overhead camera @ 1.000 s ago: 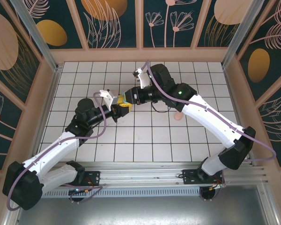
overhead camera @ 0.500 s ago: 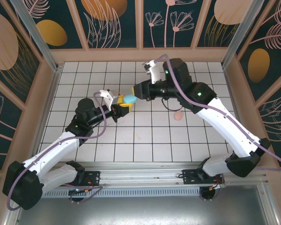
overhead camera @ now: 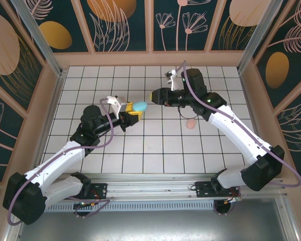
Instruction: Insert the wireless bluetooth earbuds into the charging case
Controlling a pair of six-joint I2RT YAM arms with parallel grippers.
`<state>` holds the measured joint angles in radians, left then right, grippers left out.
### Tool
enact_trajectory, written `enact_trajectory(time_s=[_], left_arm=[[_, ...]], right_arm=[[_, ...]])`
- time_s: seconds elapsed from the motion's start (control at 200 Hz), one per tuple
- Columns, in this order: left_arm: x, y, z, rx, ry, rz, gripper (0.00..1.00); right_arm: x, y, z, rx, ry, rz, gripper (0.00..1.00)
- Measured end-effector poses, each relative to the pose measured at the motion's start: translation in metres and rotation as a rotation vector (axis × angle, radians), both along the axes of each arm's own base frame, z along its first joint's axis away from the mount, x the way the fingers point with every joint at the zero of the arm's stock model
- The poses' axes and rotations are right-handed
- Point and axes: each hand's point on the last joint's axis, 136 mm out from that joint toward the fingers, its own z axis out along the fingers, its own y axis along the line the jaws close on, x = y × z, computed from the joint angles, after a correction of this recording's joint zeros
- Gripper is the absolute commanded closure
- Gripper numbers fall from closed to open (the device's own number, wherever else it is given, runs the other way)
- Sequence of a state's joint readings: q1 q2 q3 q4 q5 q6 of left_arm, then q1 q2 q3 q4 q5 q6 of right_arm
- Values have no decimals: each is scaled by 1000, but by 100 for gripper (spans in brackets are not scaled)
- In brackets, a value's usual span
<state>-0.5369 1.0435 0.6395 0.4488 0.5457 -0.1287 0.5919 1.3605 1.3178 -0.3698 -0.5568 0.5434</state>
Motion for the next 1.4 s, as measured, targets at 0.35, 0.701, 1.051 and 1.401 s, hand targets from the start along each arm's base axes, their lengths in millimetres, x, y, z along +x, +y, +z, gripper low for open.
enact_trajectory(time_s=[0.35,0.701,1.051,1.401], left_arm=[[6,-7,6,-17,1,-24,100],[4,-9,13,-52,-3,-40,100],[8,-16,20,-87,-4,-69,100],[9,-15,25,-93,-24,-58,88]], right_arm=[[-8,9,12,205,102,29,53],[-9,11,16,277,133,24,51],[-15,27,14,310,174,85,50],[-14,30,18,341,203,89,83]])
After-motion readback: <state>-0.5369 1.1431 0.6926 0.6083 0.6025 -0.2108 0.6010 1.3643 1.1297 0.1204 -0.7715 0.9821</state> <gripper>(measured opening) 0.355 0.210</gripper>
